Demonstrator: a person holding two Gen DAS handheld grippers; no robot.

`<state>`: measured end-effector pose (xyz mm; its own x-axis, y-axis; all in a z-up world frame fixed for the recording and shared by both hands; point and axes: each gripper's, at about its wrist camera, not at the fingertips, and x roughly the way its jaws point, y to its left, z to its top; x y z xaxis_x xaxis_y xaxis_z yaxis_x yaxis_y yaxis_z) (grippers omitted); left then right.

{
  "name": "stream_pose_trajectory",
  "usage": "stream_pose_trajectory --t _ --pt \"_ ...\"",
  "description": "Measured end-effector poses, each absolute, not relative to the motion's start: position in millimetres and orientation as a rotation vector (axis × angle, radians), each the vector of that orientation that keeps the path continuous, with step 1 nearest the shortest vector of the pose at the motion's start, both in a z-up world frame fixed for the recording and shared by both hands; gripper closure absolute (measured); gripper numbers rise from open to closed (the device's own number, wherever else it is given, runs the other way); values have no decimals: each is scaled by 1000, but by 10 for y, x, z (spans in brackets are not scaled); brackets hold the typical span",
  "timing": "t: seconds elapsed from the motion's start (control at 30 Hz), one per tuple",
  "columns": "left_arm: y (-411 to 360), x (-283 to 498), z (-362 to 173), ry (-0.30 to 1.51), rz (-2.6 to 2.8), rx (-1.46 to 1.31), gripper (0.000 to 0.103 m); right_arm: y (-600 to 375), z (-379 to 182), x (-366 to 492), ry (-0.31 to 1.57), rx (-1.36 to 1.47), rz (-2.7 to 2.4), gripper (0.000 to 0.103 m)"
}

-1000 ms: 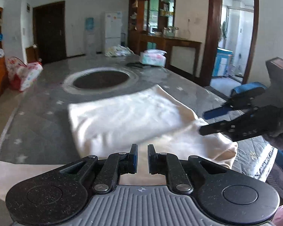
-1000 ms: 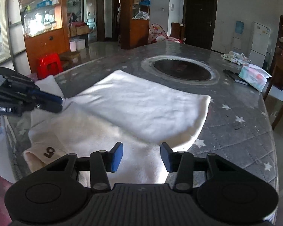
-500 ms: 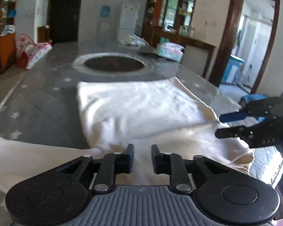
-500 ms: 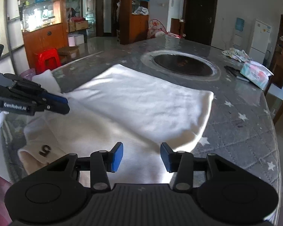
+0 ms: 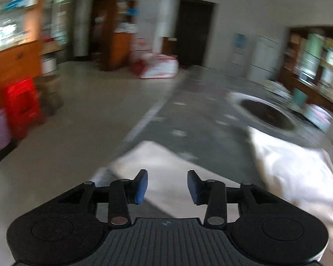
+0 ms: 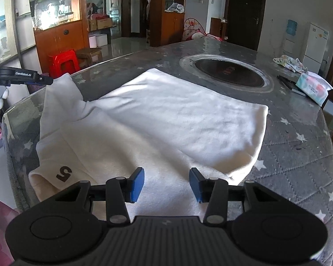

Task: Fold clothes

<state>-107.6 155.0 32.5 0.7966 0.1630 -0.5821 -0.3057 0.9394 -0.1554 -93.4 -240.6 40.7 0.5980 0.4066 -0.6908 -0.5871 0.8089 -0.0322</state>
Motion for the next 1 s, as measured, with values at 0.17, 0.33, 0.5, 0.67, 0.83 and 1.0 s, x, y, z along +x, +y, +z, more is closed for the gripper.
stream_pose_trajectory --t 0.17,0.33,0.5,0.67,0.83,1.0 --pt "1773 -1014 198 631 354 -301 60 -2389 453 -969 714 -268 591 57" --pt "1794 -998 171 629 358 -294 70 -2386 506 -1013 699 -270 595 55" --pt "1857 -962 182 603 337 -331 97 -2418 546 -1042 687 -262 586 55" --pt "1775 -1046 423 518 249 -357 98 -2491 595 -1079 670 -248 568 55" --pt "1464 -1096 810 451 90 -351 99 -2571 627 -1114 651 -224 555 55" --pt "947 -1083 1177 409 -106 -323 99 -2649 653 -1154 629 -205 550 55"
